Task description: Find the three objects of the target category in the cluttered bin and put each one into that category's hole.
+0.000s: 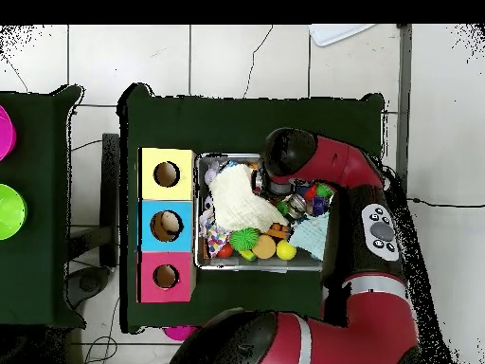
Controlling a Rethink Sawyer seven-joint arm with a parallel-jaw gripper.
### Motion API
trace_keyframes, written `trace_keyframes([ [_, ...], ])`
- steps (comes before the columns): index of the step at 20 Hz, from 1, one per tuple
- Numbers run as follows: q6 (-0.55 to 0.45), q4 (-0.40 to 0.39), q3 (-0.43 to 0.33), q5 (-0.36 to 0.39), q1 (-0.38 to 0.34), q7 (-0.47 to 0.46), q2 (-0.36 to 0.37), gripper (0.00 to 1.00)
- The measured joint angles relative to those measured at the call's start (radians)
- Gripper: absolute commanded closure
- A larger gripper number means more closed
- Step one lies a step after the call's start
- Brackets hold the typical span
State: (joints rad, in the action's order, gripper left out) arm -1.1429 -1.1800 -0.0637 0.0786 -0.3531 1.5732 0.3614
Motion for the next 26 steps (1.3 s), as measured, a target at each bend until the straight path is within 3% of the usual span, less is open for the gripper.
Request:
trace_keyframes([
  [5,-0.061,0.029,-0.001,0.002,0.016,0.000,0.000,0.00],
  [16,-0.064,0.066,-0.003,0.002,0.026,0.000,0.000,0.00],
  [26,0.007,0.066,-0.004,0.008,0.026,0.000,-0.007,0.00],
])
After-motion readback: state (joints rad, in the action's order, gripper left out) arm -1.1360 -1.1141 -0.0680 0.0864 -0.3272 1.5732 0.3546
